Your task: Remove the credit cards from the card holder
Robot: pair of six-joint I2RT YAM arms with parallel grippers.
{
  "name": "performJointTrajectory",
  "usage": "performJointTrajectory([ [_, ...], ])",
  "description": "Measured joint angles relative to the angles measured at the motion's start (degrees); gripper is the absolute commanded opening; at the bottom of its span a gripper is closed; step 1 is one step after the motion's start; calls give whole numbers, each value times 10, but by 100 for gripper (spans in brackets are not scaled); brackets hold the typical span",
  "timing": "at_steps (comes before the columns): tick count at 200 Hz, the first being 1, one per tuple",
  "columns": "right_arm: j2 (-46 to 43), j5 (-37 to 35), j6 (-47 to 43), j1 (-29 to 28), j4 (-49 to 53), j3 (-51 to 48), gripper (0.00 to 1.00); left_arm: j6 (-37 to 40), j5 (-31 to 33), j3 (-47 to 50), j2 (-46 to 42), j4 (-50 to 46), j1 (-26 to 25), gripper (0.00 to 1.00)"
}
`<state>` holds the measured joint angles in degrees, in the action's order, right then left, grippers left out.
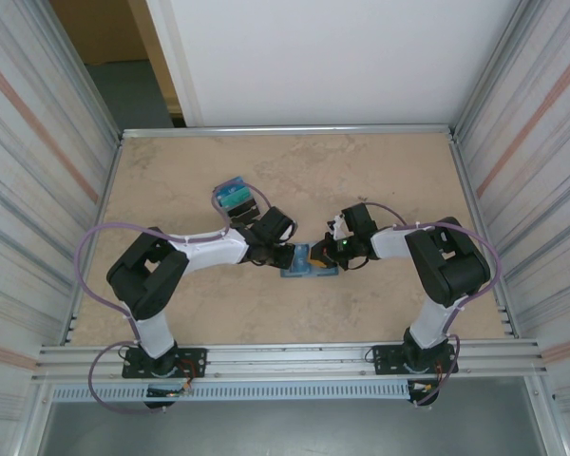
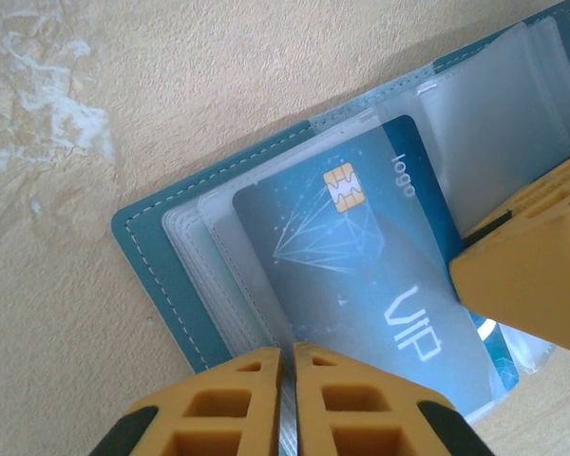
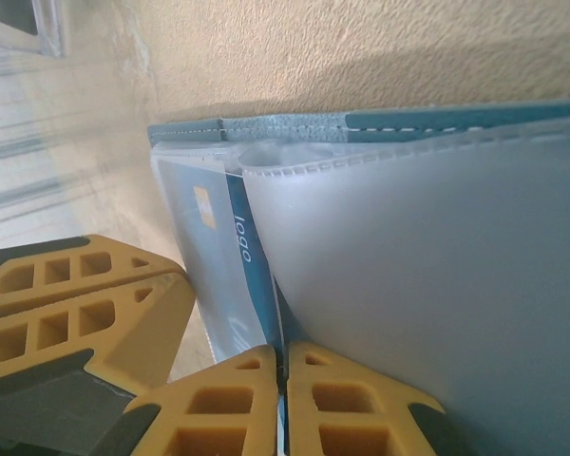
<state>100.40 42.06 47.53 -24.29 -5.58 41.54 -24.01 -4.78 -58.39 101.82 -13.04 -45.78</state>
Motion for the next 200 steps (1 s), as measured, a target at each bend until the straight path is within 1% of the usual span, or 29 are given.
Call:
performJointTrajectory([
  [35, 0, 0, 0, 0, -2, -1, 11, 0, 0, 0, 0, 0, 0, 12],
  [102, 0, 1, 0, 0, -5, -2, 11, 0, 1, 0, 0, 0, 0, 12],
  [137, 0, 3, 1, 7, -5, -2, 13, 0, 2, -3, 2, -2, 0, 12],
  [148, 0, 3, 1, 9, -5, -2, 12, 0, 2, -4, 3, -2, 0, 12],
  [200, -3, 3, 1, 12, -6, -5, 5, 0, 2, -5, 3, -3, 0, 11],
])
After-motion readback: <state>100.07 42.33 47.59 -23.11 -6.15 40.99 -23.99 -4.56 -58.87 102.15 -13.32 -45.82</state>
